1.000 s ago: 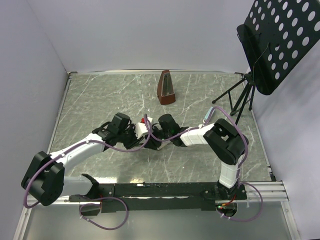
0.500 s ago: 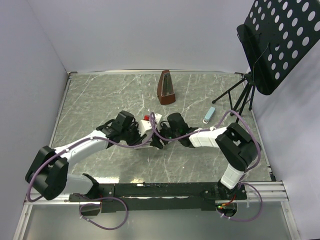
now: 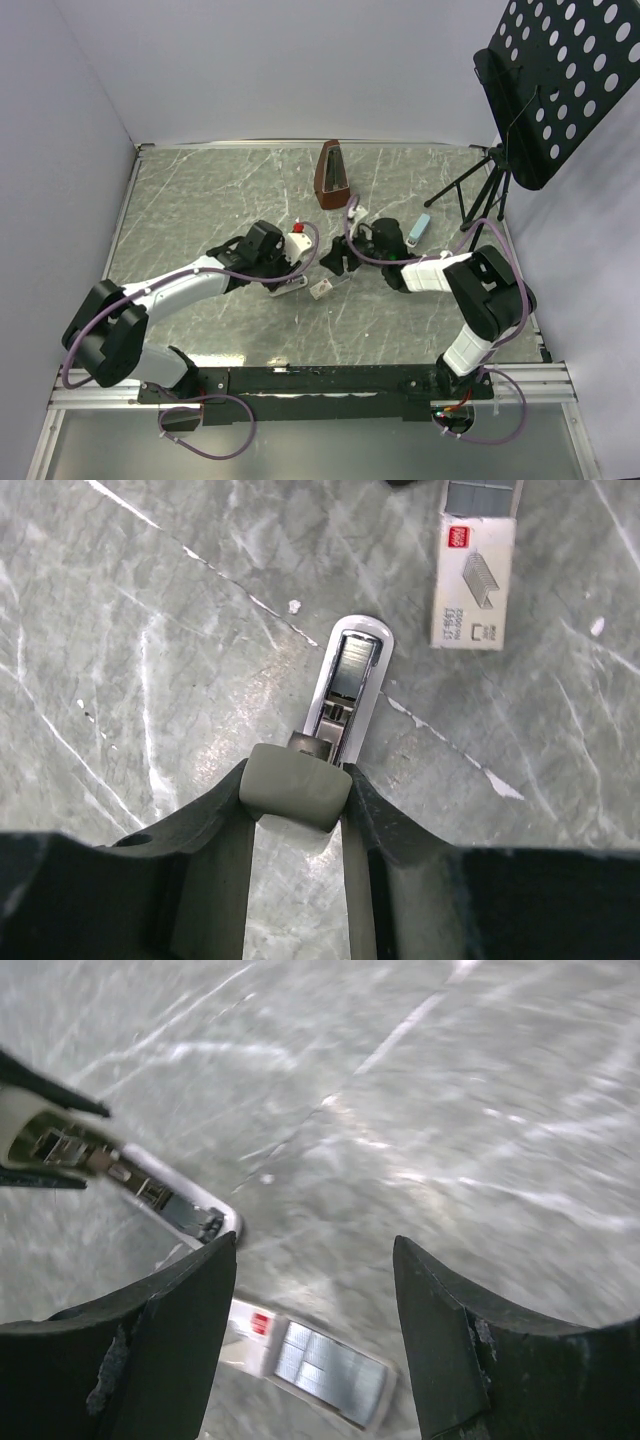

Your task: Load the staples into the stapler

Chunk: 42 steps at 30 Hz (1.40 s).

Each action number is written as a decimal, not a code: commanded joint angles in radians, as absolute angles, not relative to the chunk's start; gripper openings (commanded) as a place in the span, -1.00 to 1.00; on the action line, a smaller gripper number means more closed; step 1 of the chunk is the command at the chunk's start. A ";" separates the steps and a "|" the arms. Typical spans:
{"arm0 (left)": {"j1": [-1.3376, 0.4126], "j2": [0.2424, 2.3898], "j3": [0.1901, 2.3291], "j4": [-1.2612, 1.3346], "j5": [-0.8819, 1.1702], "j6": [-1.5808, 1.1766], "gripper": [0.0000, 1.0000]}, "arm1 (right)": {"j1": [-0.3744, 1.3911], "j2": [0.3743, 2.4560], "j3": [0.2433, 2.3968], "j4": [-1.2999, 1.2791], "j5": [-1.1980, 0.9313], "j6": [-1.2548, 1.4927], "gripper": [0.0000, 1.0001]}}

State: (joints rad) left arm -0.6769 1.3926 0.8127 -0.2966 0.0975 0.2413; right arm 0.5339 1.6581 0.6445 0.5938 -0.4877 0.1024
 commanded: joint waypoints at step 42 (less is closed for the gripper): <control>-0.739 1.549 1.061 -0.417 -0.123 -0.089 0.31 | 0.456 1.600 0.611 0.713 -0.443 0.268 0.40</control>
State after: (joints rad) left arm -0.7582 1.5646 1.0283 -0.4294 -0.1287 -0.0467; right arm 0.4618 1.6508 0.6022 0.6662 -0.4488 0.2649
